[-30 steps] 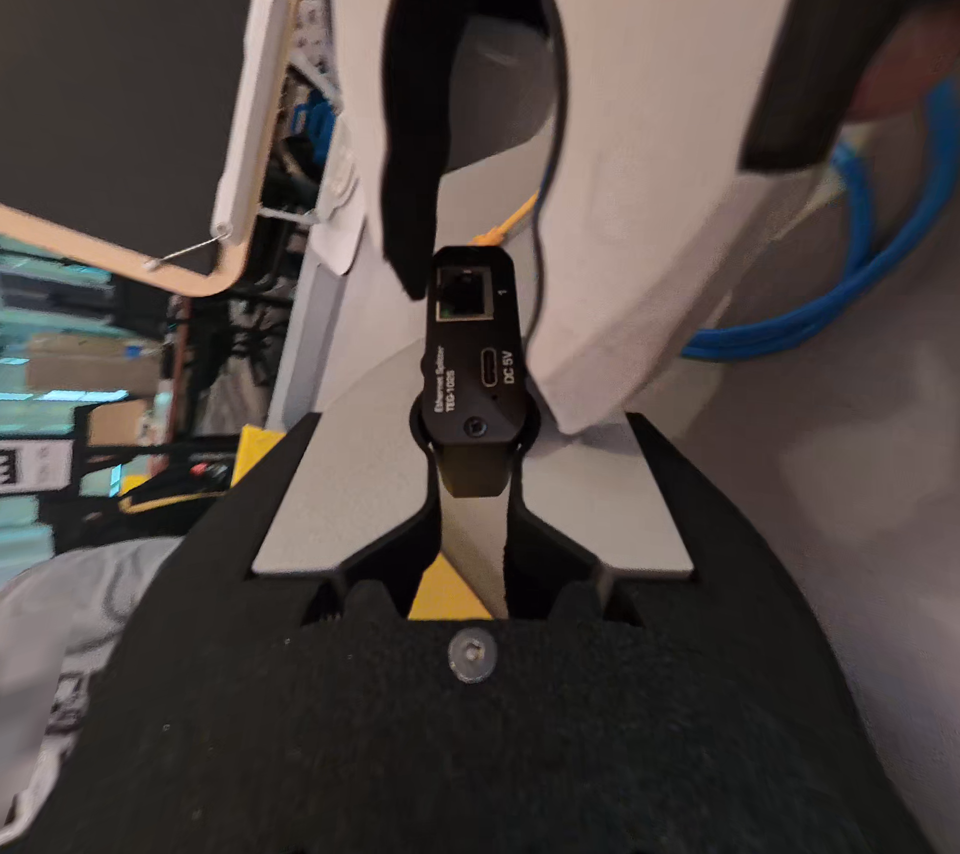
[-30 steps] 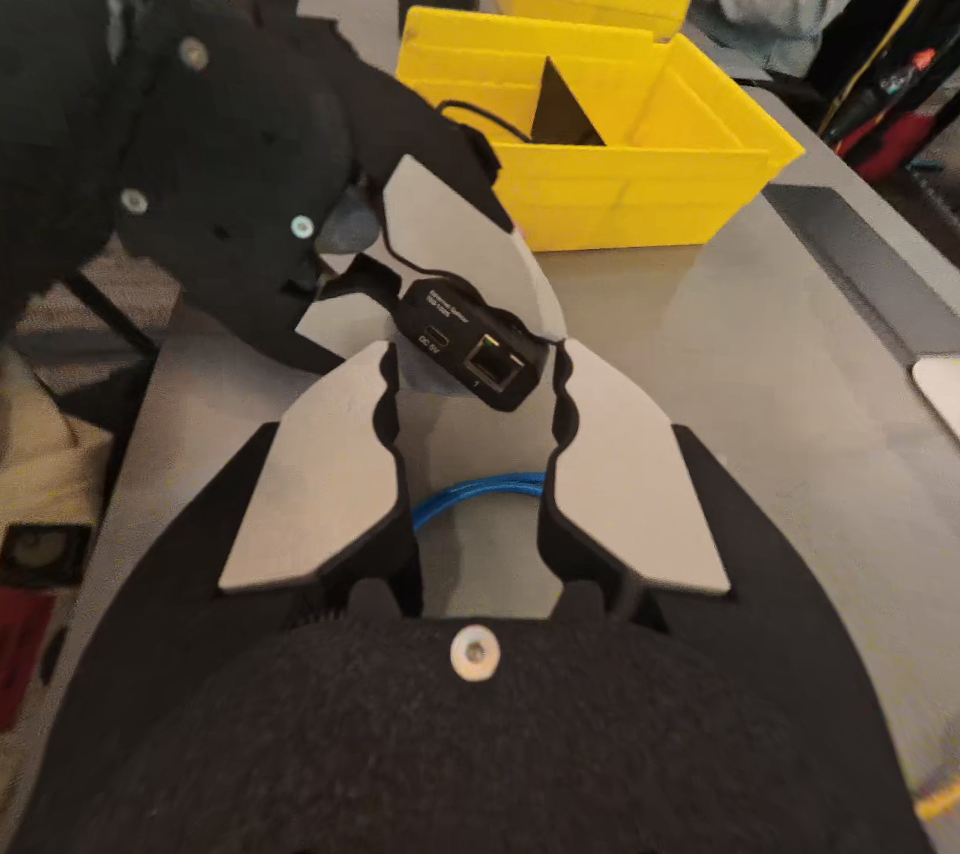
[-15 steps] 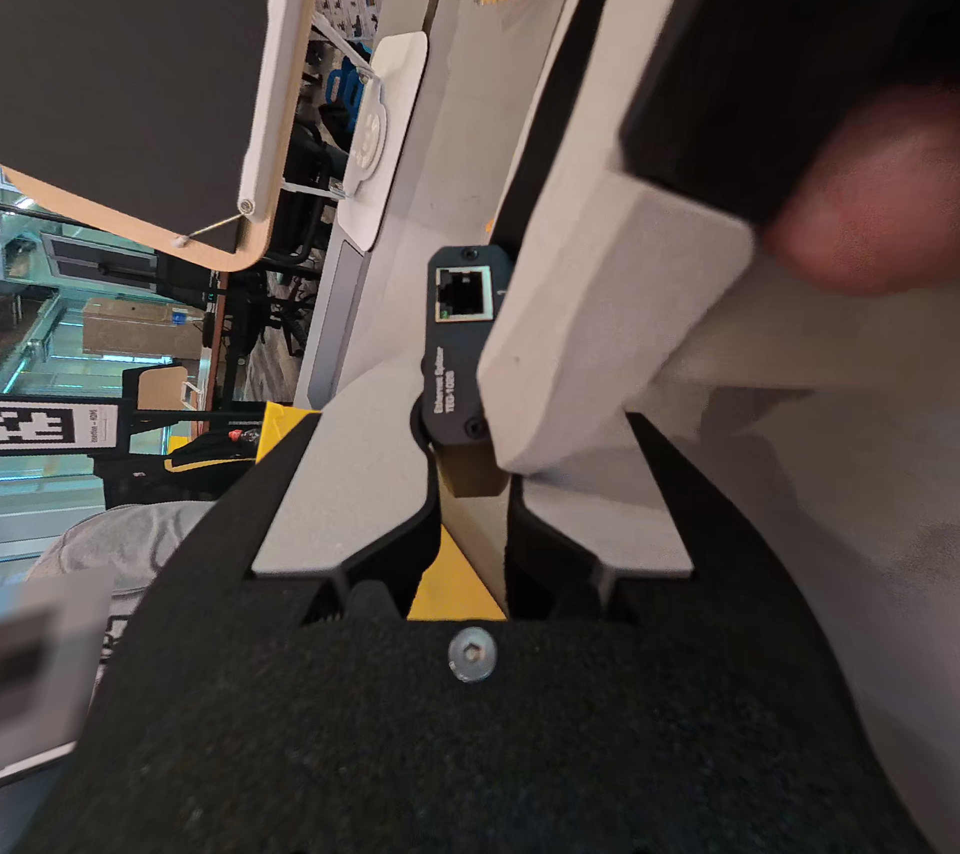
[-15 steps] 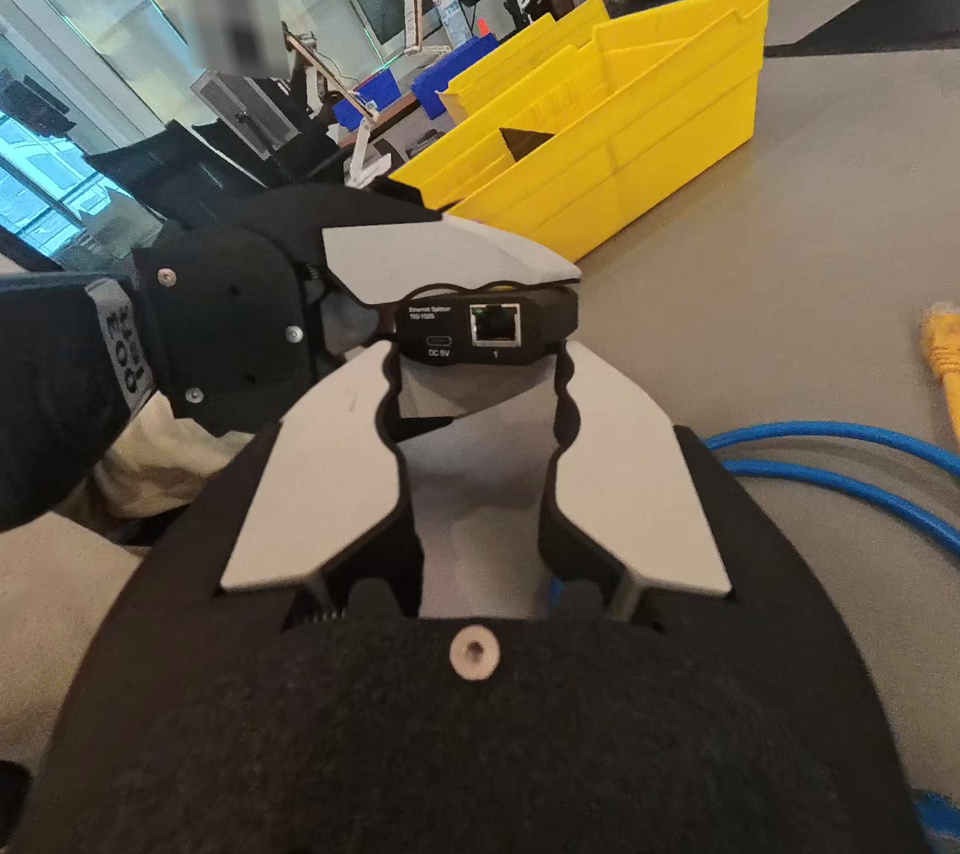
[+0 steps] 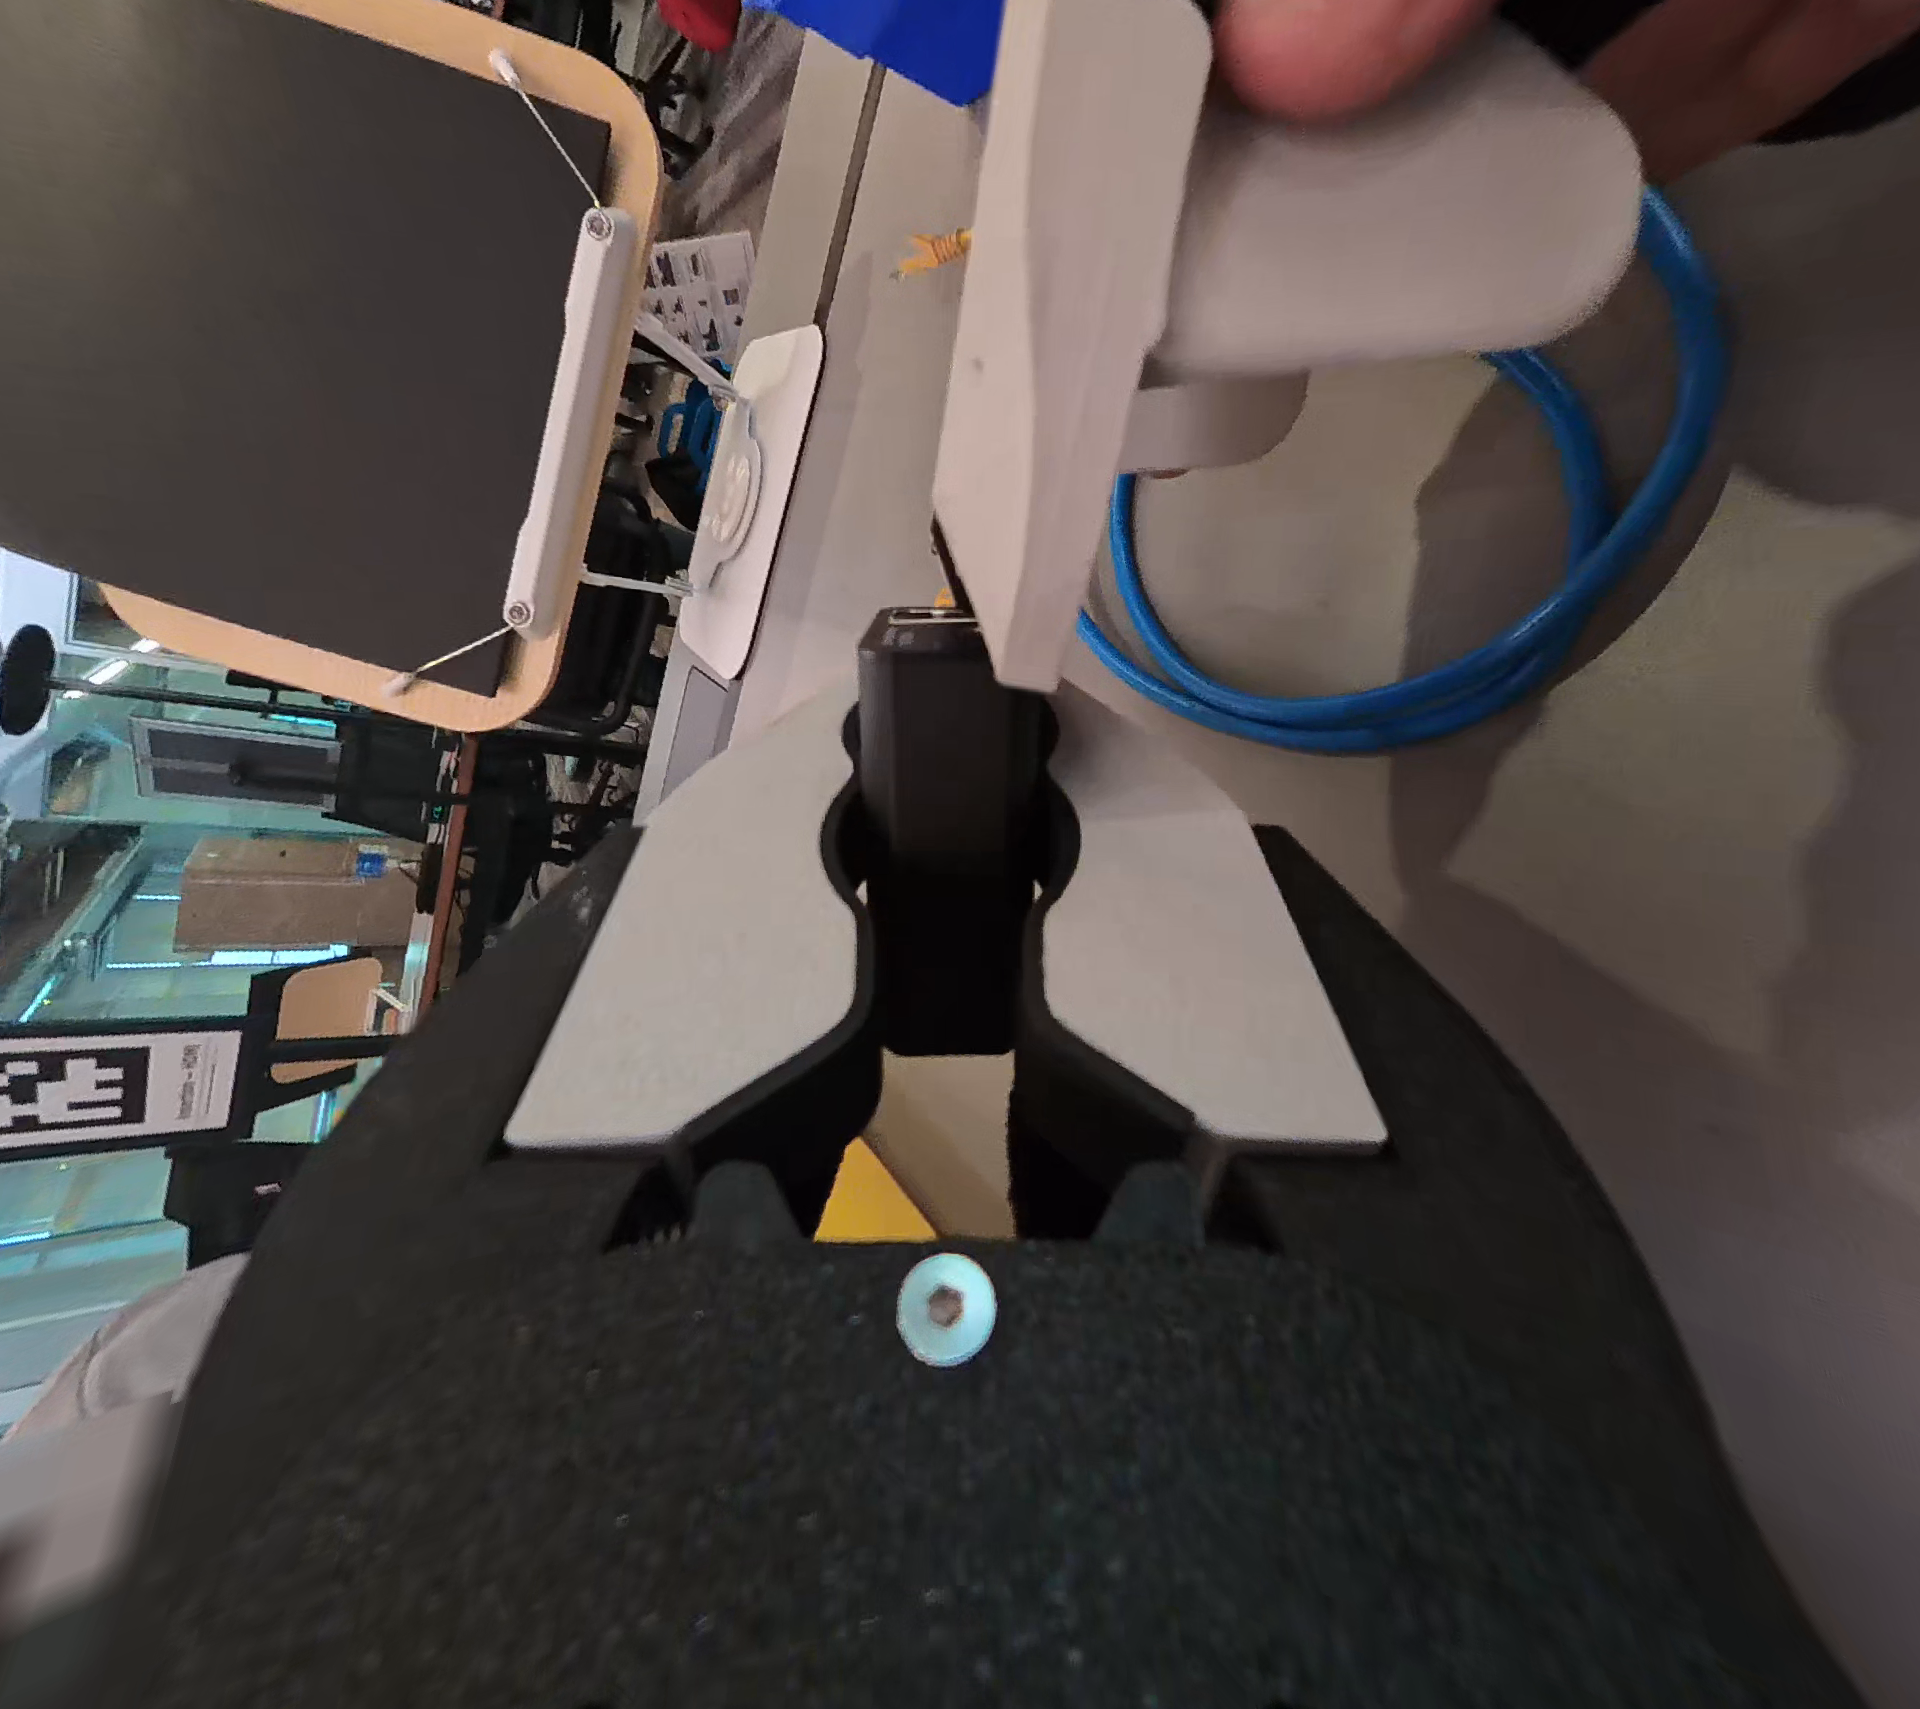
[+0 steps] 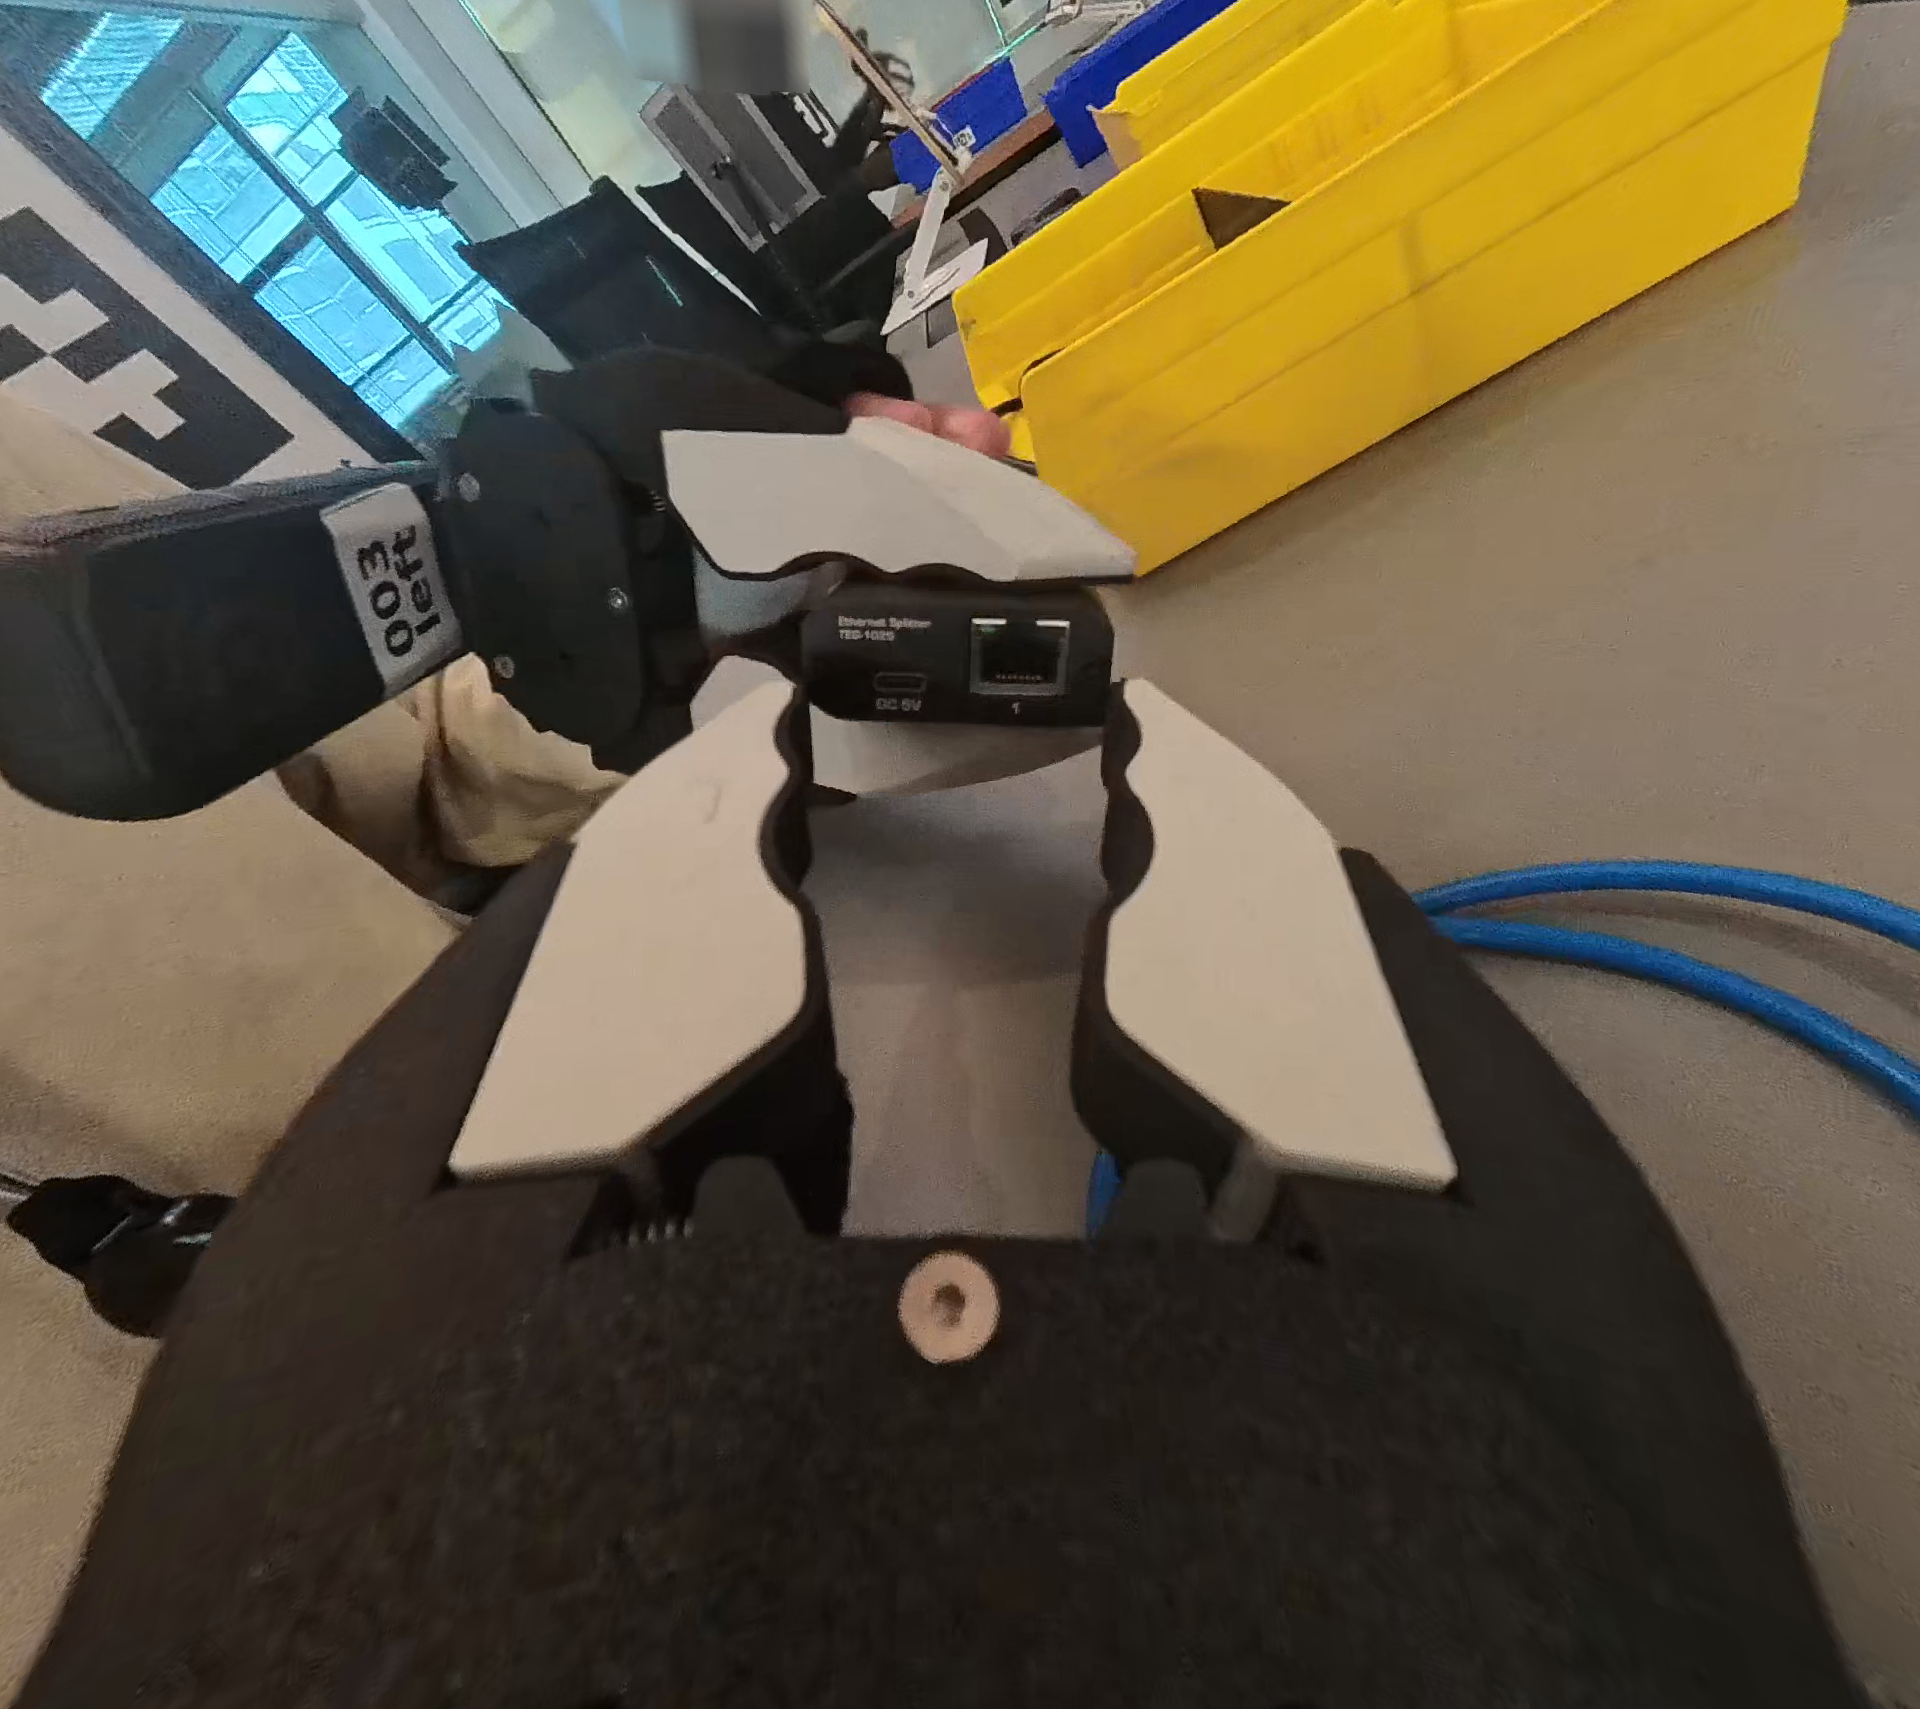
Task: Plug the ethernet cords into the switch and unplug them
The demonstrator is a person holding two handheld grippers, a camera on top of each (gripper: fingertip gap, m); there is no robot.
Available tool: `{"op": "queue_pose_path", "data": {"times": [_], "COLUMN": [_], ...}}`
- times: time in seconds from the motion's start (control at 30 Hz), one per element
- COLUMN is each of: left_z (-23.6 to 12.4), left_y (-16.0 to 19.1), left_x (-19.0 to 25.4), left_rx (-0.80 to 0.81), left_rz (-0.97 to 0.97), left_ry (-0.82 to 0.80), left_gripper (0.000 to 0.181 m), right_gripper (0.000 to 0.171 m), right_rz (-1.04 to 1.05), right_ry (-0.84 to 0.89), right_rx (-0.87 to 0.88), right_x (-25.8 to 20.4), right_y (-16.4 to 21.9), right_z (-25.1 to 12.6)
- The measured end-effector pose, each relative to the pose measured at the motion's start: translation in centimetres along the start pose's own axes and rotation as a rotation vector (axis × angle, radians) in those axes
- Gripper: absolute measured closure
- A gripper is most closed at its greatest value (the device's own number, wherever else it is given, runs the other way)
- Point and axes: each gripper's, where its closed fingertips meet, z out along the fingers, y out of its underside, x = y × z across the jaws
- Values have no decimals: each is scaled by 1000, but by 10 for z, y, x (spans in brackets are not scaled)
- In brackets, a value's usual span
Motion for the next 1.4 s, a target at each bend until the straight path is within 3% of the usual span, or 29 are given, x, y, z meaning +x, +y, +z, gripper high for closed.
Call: {"op": "queue_pose_path", "data": {"times": [0.17, 0.3, 0.37, 0.5, 0.63, 0.7, 0.83, 1.03, 1.3, 1.4], "left_z": [0, 6, 5, 5, 4, -2, -11, -8, -5, -6], "left_y": [-2, 12, 10, 3, 23, 37, 54, 49, 44, 45], "left_x": [-4, -7, -4, 6, -1, -8, -2, 17, 32, 32], "left_rx": [14, -64, -42, -27, -82, -95, -93, -85, -66, -70], "left_rz": [-22, -40, -27, -19, -45, -139, -285, -343, -346, -339], "left_ry": [-27, -39, -23, 1, -14, -8, 32, 94, 166, 165], "left_gripper": [155, 156, 156, 156, 156, 156, 156, 157, 156, 156], "right_gripper": [118, 129, 125, 129, 133, 137, 135, 139, 133, 153], "right_rz": [-42, -191, -210, -156, -227, -280, -149, -28, 34, -5], "right_ry": [55, 208, 267, 214, 314, 475, 725, 1011, 1006, 1035], "right_rx": [-2, -62, -50, -28, -15, -95, -289, -331, -316, -328], "right_x": [-3, 1, 5, 7, 12, 19, 30, 56, 68, 72], "right_y": [-4, -4, -10, -16, -39, -45, 1, 70, 96, 98], "right_z": [-1, -1, -4, -12, -54, -88, -123, -148, -136, -135]}}
